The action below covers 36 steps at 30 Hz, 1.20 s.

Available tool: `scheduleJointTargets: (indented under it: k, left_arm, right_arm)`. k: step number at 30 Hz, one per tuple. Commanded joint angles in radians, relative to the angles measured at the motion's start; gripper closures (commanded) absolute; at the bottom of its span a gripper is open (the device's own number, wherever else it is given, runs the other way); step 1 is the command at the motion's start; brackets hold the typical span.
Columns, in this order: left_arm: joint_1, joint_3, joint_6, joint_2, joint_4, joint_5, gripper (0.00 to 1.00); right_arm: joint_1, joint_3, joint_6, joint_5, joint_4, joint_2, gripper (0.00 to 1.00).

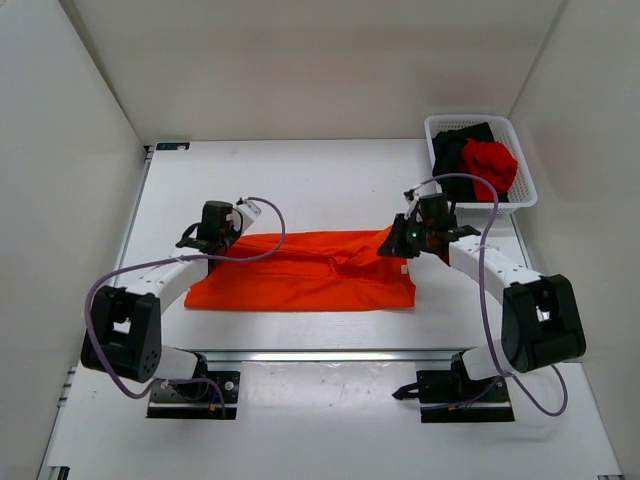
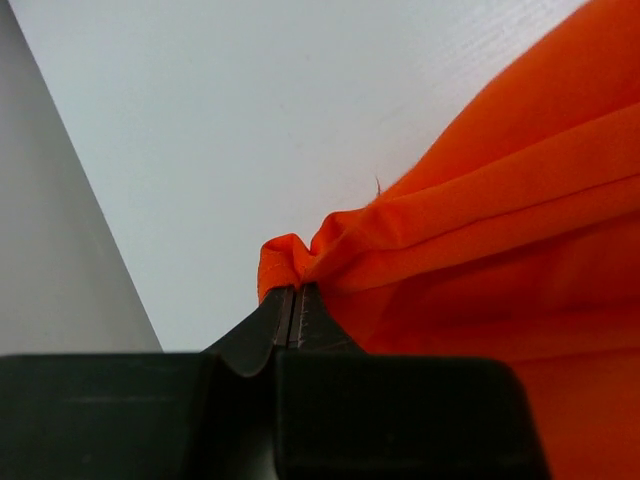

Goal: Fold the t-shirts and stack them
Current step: Fold the other side of the tshirt into a rectangle

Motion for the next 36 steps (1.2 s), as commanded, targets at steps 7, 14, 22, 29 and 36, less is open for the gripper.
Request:
scheduleJointTargets:
  k: [7,14,22,29,36]
  left_arm:
    - [0.001,-0.104,0.013,-0.075,0.019,0.005,1.00]
    - [0.012,-0.095,0.002,-0.080,0.023,-0.001,1.00]
    - [-0.013,-0.122,0.031,-0.103,-0.044,0.059,0.93]
    - [0.004,-0.125,0.039,-0.199,-0.161,0.131,0.45]
    - [0.023,-0.069,-0.031,-0.344,-0.303,0.174,0.38]
  right_arm:
    - [0.003,-0.113,0.027,-0.015,0.076,-0.086,1.00]
    - [-0.010,-0.119,0.045,-0.009,0.097,-0.108,1.00]
    - [0.017,-0.177,0.059,-0.081,0.109,-0.085,0.89]
    - [-0.026,-0.217,0.017,-0.109,0.057,-0.106,0.68]
    - [-0.080,-0.241,0.005,-0.089,0.030,-0.203,0.78]
